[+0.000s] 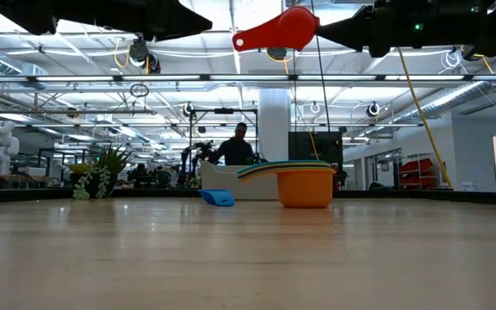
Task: Nest measuring cups in basket
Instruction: Stack the red measuring cup into the light blue measuring cup
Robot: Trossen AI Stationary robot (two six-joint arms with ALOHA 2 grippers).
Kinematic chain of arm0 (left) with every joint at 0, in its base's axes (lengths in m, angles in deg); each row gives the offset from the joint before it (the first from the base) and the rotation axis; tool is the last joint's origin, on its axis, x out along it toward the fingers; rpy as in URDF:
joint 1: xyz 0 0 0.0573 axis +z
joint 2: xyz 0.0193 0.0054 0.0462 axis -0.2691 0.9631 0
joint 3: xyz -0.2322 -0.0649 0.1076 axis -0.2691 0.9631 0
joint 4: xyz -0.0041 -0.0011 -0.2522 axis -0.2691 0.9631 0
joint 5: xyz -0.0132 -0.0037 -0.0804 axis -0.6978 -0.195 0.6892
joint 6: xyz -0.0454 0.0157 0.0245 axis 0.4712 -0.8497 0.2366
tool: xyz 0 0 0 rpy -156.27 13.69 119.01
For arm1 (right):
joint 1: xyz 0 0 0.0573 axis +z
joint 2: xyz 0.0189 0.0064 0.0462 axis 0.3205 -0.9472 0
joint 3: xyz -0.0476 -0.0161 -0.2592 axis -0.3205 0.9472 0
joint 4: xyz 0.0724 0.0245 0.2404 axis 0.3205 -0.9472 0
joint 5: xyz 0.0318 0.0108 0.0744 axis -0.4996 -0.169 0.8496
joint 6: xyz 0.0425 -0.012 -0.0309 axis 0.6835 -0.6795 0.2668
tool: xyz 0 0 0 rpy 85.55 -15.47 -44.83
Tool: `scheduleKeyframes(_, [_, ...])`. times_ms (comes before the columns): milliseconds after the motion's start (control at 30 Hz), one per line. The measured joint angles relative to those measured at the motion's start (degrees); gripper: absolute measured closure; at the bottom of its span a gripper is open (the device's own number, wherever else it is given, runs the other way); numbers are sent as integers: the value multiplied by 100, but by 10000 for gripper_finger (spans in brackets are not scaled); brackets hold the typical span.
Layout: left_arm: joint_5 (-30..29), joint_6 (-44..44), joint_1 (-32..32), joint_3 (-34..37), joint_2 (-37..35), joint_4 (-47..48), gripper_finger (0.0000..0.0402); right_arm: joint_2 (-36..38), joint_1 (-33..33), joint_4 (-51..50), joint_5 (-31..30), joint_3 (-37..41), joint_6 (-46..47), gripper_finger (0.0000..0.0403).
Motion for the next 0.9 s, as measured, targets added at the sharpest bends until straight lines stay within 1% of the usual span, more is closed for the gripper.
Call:
scheduleKeyframes(167, [80, -18, 4, 0, 39, -282, 149, 0, 0, 54, 0, 0, 152, 403])
scheduleKeyframes(300, [97, -205, 4, -4, 343, -650, 159, 0, 2, 60, -1, -1, 281, 403])
scheduleKeyframes(367, [96, -346, 27, -128, 581, -772, 158, 0, 2, 51, -2, -2, 313, 403])
scheduleKeyframes(433, [66, -442, 57, -263, 795, -698, 153, 0, 2, 39, -2, -2, 311, 403])
scheduleKeyframes(667, [77, -452, 155, -852, 1448, -694, 134, 0, 2, -16, -4, -2, 356, 403])
scheduleKeyframes(767, [91, -481, 191, -979, 1604, -686, 133, 0, 4, 8, -4, -2, 356, 403])
scheduleKeyframes(900, [169, -426, 239, -1001, 1613, -708, 133, 0, 13, 36, -4, -2, 356, 403])
